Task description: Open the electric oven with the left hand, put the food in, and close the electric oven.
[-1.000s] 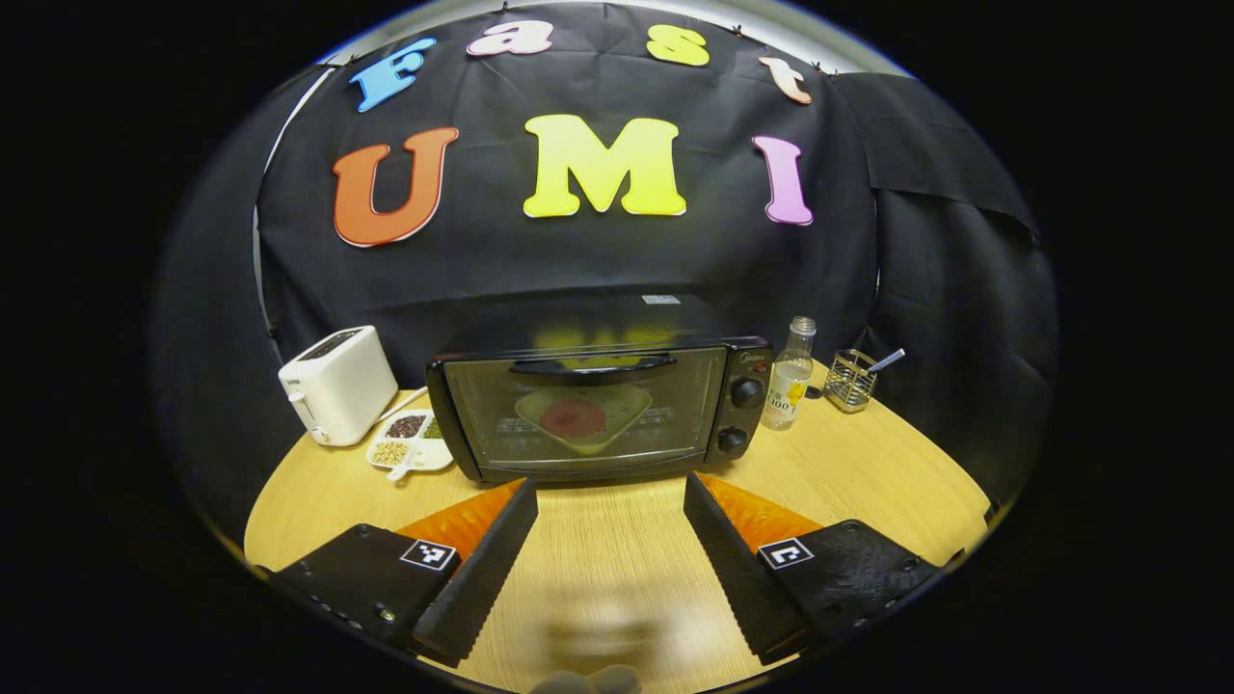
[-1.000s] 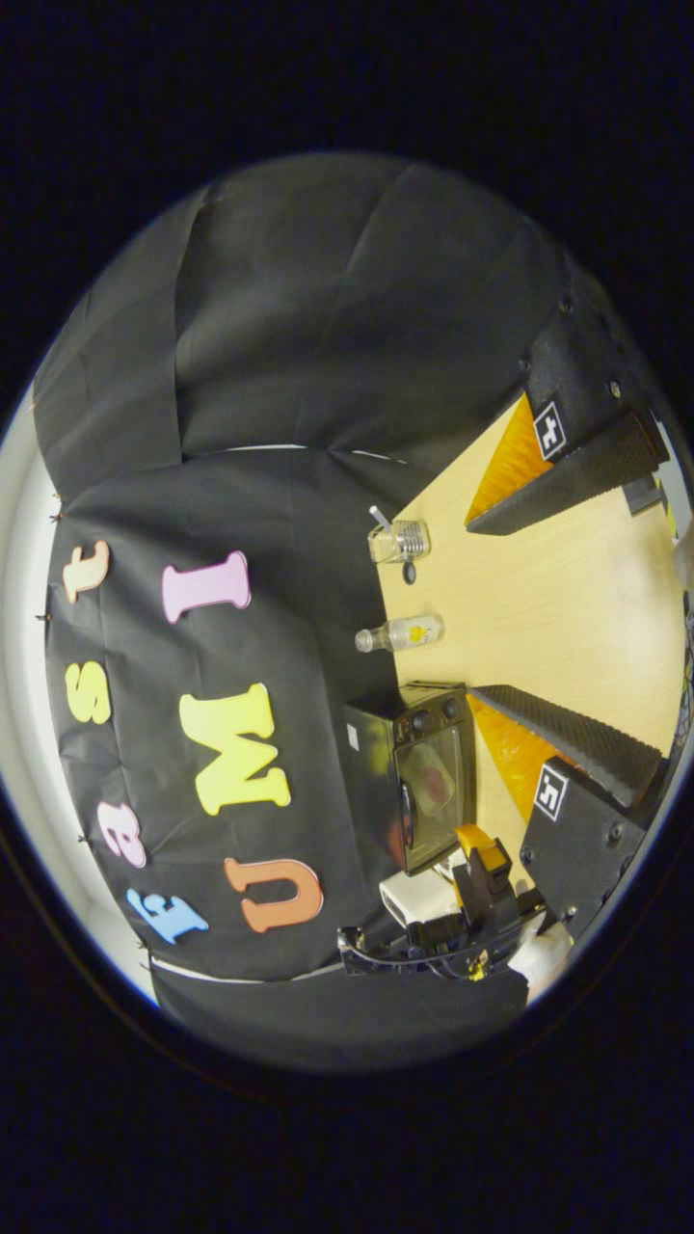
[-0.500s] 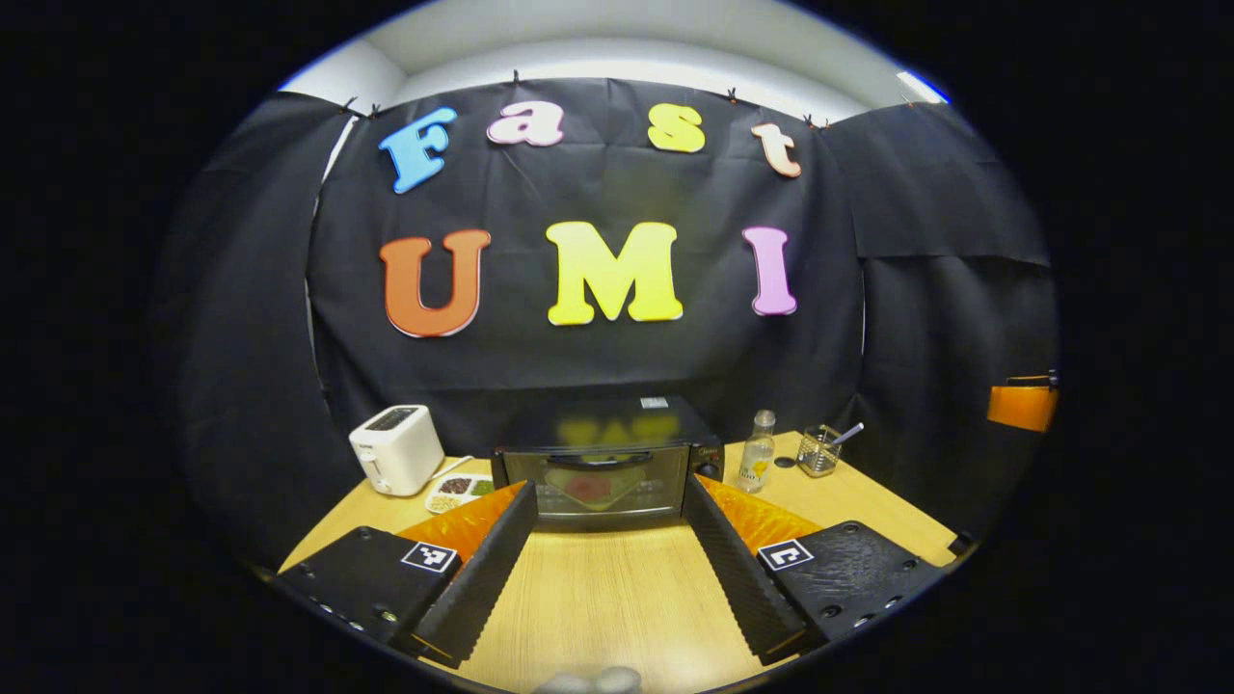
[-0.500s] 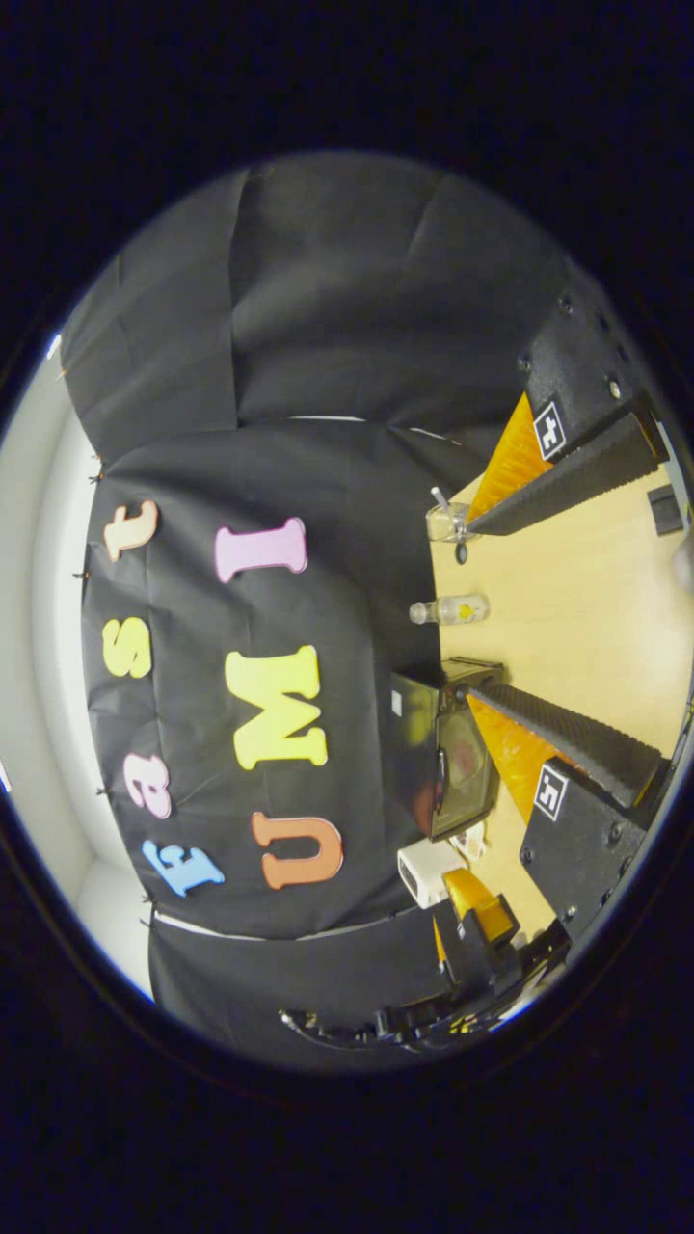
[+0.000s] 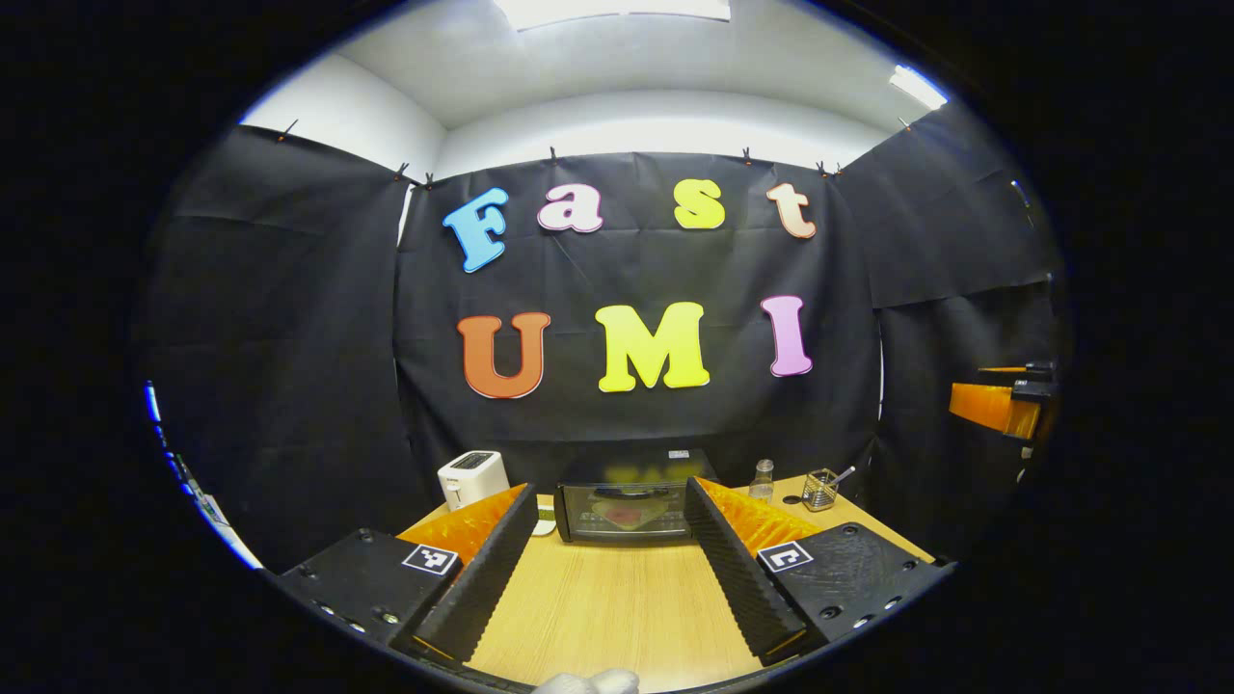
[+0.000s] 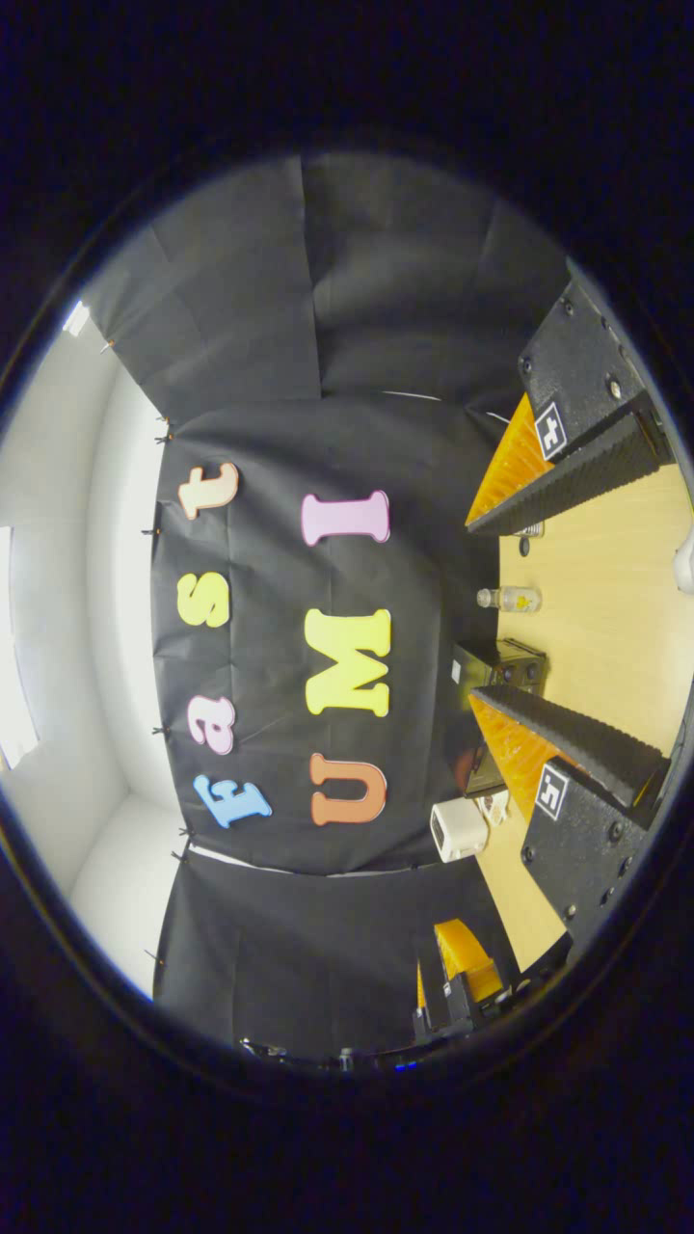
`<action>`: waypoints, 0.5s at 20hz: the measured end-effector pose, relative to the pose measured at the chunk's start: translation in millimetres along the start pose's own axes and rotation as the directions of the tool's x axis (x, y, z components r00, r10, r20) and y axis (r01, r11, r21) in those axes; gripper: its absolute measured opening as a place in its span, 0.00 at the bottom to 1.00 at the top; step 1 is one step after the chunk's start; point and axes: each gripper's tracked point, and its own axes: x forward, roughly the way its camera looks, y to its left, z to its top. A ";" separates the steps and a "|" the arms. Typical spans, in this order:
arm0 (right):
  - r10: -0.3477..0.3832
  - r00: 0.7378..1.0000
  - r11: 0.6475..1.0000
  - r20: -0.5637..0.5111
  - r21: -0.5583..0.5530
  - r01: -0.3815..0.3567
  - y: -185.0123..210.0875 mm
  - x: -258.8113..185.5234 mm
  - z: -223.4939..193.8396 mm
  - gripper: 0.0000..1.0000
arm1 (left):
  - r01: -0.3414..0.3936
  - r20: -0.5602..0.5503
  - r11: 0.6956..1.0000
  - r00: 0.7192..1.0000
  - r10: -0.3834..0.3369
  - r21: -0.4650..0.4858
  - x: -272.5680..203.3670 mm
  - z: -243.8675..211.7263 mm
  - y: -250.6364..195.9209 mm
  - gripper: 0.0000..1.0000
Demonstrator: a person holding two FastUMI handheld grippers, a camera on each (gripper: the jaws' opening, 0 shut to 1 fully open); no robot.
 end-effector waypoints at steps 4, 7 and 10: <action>0.014 1.000 0.999 0.002 0.045 -0.014 -2.6 -15.6 0.6 0.99 | -0.001 0.012 1.000 1.000 0.001 -0.005 -19.5 20.0 -8.1 0.97; 0.008 1.000 0.999 0.011 0.042 -0.008 -3.8 -21.1 0.2 0.96 | 0.012 0.025 1.000 1.000 -0.012 0.000 -25.3 30.1 -10.7 0.97; 0.006 1.000 0.999 0.005 0.049 -0.006 1.1 -27.2 0.0 0.96 | 0.030 0.023 1.000 0.999 -0.030 0.009 -22.3 34.2 -12.5 0.97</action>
